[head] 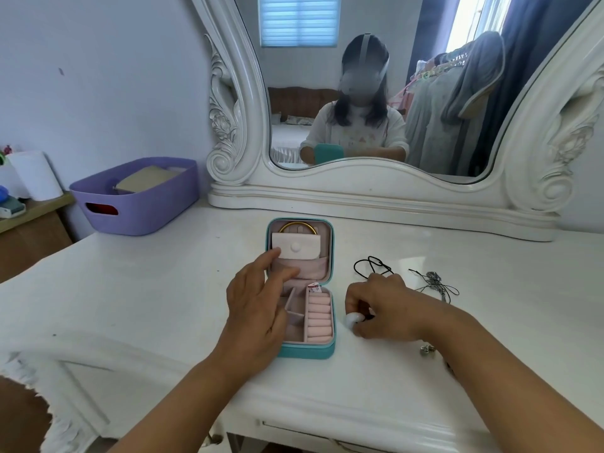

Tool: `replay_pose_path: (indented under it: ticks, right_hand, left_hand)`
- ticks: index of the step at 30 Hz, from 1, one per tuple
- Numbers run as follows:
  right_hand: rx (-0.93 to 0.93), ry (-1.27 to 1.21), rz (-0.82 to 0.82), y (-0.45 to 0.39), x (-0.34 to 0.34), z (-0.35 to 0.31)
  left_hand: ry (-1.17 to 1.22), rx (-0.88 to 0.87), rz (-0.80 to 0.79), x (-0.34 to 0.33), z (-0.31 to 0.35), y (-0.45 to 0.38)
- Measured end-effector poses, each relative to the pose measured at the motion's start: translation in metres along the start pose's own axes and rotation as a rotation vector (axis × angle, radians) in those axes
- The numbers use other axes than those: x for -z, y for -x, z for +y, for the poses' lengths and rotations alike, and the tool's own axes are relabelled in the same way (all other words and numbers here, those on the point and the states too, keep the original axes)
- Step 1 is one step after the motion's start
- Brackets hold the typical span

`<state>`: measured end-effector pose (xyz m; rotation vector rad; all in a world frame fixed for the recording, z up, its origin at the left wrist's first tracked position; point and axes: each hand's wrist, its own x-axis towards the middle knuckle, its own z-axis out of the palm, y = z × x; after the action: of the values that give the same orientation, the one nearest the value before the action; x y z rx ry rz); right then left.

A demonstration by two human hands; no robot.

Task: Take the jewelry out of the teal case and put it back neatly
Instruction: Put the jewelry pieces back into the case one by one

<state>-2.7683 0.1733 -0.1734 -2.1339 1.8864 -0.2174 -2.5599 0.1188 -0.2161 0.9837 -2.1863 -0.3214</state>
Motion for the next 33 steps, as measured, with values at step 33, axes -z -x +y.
replay_pose_path:
  ticks: [33]
  right_hand:
    - [-0.066,-0.995,0.244,-0.041,0.015,-0.059]
  left_hand:
    - [1.210,0.615,0.135,0.018,0.014,-0.026]
